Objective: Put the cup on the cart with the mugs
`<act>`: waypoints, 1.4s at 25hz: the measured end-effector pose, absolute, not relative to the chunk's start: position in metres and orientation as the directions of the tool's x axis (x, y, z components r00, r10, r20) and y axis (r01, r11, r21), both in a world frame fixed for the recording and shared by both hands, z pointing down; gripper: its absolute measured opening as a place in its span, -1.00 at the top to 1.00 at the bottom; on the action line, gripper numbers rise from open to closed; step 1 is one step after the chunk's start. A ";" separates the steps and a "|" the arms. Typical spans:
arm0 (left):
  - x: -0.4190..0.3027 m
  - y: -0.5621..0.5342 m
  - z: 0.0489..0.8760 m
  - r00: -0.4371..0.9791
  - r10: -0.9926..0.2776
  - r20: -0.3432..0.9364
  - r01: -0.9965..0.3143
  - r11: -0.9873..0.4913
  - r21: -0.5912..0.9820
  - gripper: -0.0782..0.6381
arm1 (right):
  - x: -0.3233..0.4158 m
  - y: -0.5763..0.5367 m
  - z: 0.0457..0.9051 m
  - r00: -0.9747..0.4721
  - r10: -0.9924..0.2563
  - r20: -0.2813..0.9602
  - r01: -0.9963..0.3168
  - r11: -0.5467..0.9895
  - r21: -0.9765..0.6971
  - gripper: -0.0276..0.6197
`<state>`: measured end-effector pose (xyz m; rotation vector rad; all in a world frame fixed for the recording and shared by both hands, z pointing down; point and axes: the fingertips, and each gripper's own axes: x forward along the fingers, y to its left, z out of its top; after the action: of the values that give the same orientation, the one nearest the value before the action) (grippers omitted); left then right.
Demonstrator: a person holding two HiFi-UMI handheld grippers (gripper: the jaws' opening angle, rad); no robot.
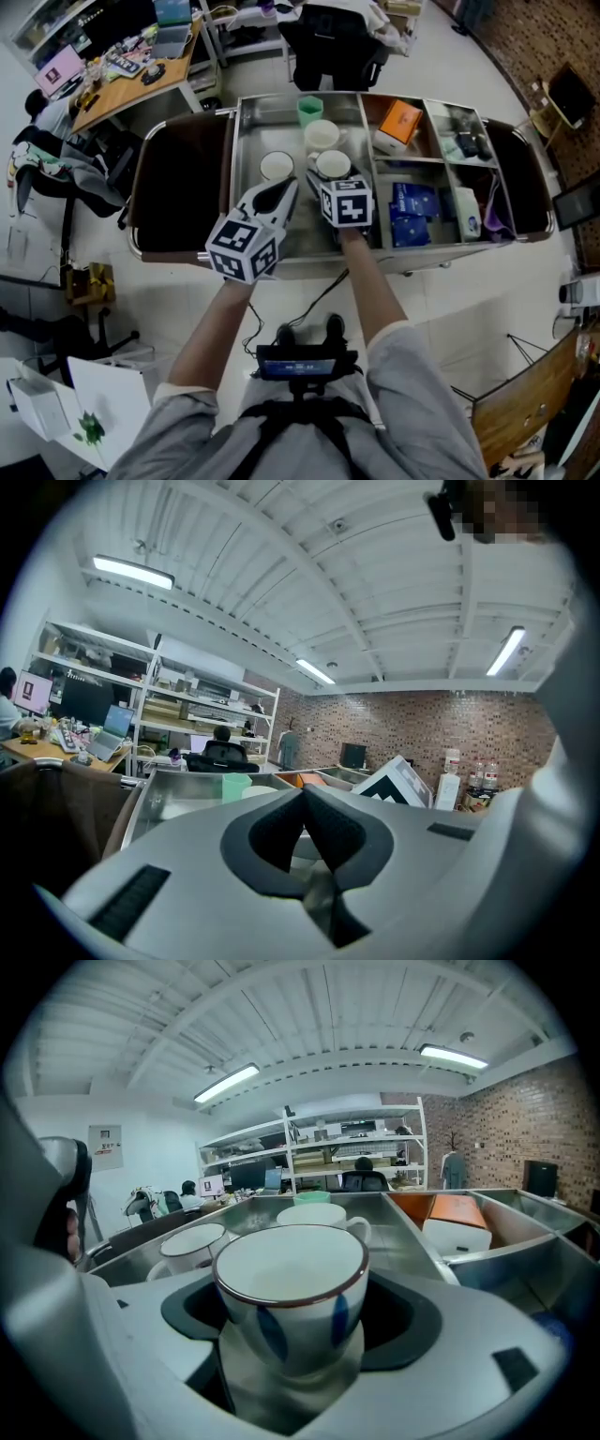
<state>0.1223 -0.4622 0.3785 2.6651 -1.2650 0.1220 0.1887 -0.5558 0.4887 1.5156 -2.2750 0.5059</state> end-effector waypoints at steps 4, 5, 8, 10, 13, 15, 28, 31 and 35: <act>0.120 -0.460 0.381 0.630 -0.761 0.156 -0.776 -0.615 0.137 0.78 | 0.180 -0.547 0.506 -0.377 -0.766 0.521 -0.919 0.378 -0.109 -0.36; 0.120 -0.460 0.381 0.630 -0.761 0.156 -0.776 -0.615 0.138 0.78 | 0.180 -0.546 0.507 -0.373 -0.770 0.518 -0.921 0.376 -0.104 -0.36; 0.119 -0.458 0.383 0.633 -0.758 0.155 -0.774 -0.617 0.143 0.78 | 0.179 -0.544 0.505 -0.375 -0.782 0.498 -0.922 0.373 -0.107 -0.36; 0.119 -0.455 0.385 0.635 -0.756 0.158 -0.772 -0.618 0.149 0.78 | 0.179 -0.543 0.506 -0.377 -0.781 0.497 -0.923 0.364 -0.126 -0.37; 0.121 -0.452 0.387 0.641 -0.751 0.161 -0.768 -0.623 0.151 0.78 | 0.183 -0.543 0.507 -0.360 -0.789 0.498 -0.930 0.347 -0.124 -0.37; 0.123 -0.449 0.387 0.644 -0.747 0.164 -0.765 -0.628 0.146 0.78 | 0.183 -0.543 0.506 -0.360 -0.795 0.488 -0.930 0.349 -0.117 -0.45; 0.120 -0.440 0.383 0.641 -0.750 0.162 -0.768 -0.629 0.123 0.78 | 0.181 -0.542 0.438 -0.374 -0.870 0.320 -0.927 0.361 -0.103 -0.48; 0.115 -0.436 0.378 0.641 -0.752 0.152 -0.767 -0.631 0.117 0.78 | 0.179 -0.536 0.424 -0.385 -0.872 0.303 -0.923 0.371 -0.104 -0.48; 0.108 -0.428 0.374 0.641 -0.754 0.144 -0.768 -0.631 0.112 0.78 | 0.181 -0.519 0.406 -0.397 -0.874 0.281 -0.918 0.381 -0.112 -0.48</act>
<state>0.1082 -0.4280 0.3737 2.6959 -1.2604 0.1252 0.1815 -0.5186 0.4058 1.6137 -2.4601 0.3736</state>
